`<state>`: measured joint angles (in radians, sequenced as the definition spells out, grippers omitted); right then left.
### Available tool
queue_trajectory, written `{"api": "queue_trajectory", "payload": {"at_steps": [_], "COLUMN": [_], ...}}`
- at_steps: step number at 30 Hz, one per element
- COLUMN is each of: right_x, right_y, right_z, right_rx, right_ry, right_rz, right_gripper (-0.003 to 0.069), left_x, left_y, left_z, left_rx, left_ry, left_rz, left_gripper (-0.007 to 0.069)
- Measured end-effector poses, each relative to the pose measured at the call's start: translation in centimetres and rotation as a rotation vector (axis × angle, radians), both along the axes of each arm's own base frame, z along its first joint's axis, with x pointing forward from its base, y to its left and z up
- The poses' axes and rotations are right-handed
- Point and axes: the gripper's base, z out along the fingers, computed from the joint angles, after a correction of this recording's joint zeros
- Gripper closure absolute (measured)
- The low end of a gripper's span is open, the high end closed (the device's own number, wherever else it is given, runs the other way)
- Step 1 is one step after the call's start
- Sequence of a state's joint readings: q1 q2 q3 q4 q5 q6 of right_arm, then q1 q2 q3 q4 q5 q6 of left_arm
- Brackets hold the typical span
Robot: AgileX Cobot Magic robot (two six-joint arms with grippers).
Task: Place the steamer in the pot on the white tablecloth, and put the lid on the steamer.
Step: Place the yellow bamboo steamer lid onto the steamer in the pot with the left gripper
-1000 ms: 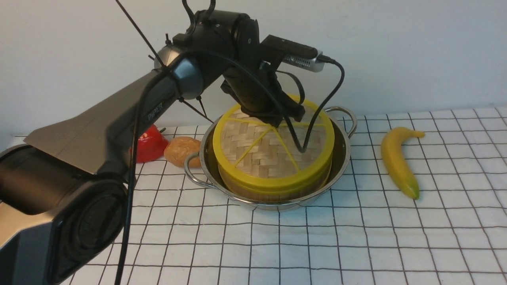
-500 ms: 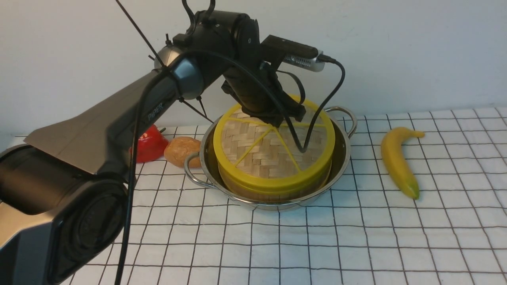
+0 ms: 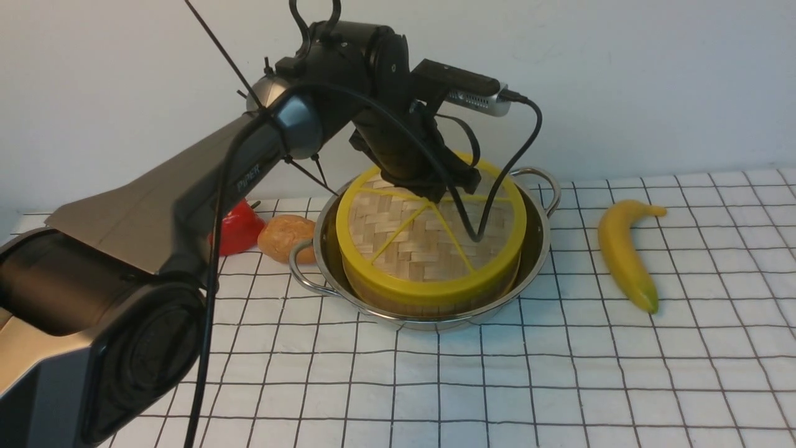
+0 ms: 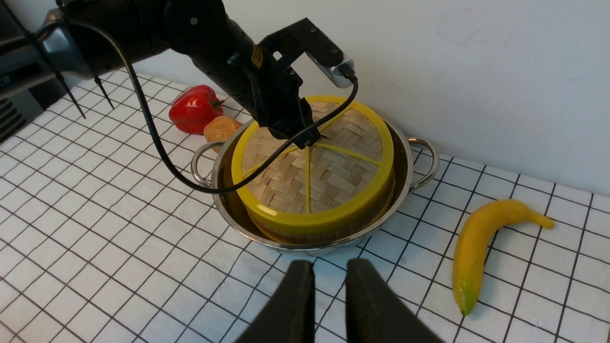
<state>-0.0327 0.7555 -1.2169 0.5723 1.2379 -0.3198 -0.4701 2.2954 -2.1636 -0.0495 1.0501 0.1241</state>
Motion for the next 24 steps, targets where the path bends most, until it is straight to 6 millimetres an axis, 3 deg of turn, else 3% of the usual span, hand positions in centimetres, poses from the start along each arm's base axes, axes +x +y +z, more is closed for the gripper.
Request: {"api": "queue_trajectory", "payload": {"at_steps": [19,22,24], "right_x": [0.0,0.0,0.0], "right_y": [0.0,0.0,0.0], "right_z": [0.0,0.0,0.0], "right_rx": [0.0,0.0,0.0], "right_ry": [0.0,0.0,0.0], "right_rz": [0.0,0.0,0.0], "right_gripper": [0.0536,0.0536,0.0536], "left_x": [0.01,0.04,0.08], "left_y": [0.01,0.02,0.03], "left_z": [0.0,-0.11,-0.24], "left_rx": [0.002,0.004,0.008], "left_ry": [-0.001,-0.001,0.0], "left_rz": [0.0,0.0,0.0], "left_gripper": [0.0505,0.0467,0.0403]}}
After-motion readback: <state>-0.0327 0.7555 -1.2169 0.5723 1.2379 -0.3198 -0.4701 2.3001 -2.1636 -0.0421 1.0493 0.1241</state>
